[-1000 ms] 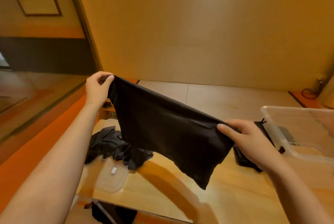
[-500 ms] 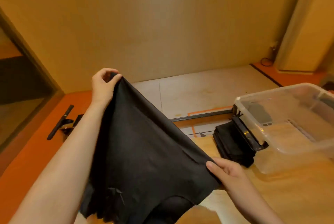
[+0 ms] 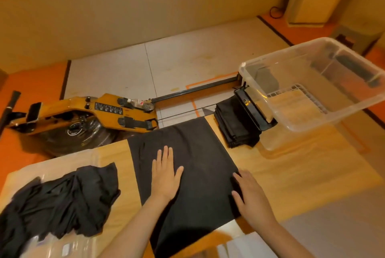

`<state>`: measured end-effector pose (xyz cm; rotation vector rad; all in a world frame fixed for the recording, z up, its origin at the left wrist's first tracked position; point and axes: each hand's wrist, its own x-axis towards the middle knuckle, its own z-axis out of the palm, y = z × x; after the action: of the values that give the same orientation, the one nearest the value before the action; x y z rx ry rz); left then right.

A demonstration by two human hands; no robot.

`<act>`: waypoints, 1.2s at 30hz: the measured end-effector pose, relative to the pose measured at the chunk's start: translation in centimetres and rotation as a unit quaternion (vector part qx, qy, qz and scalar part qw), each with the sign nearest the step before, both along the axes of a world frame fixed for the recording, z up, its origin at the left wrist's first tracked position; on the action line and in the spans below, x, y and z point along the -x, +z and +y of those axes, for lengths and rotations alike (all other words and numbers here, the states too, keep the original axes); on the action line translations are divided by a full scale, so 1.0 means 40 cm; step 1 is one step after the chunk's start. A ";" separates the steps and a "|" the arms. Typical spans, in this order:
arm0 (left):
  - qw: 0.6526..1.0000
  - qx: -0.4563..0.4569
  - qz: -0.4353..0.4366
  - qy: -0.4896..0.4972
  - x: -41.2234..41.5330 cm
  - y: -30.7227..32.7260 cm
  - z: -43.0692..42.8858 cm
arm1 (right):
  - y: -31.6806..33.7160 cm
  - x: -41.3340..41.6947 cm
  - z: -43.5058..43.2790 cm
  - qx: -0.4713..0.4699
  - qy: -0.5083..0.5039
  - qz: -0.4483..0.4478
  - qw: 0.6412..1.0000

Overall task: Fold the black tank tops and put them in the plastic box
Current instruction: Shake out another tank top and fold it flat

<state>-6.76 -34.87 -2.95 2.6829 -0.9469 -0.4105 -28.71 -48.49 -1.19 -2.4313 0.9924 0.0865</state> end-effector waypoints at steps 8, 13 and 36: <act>0.992 -0.097 0.018 0.078 0.214 -0.108 0.189 | -0.151 0.000 0.052 0.072 0.144 0.090 0.983; 0.991 -0.119 -0.009 0.061 0.208 -0.128 0.284 | -0.163 0.029 0.138 0.055 0.142 0.131 0.980; 0.991 -0.079 -0.072 -0.078 0.354 -0.111 0.525 | -0.156 0.222 0.105 0.171 0.293 0.027 0.940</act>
<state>-20.94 -13.87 -7.39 2.8220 -1.2186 -0.3400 -37.61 -44.28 -7.41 -2.9871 0.2822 0.1990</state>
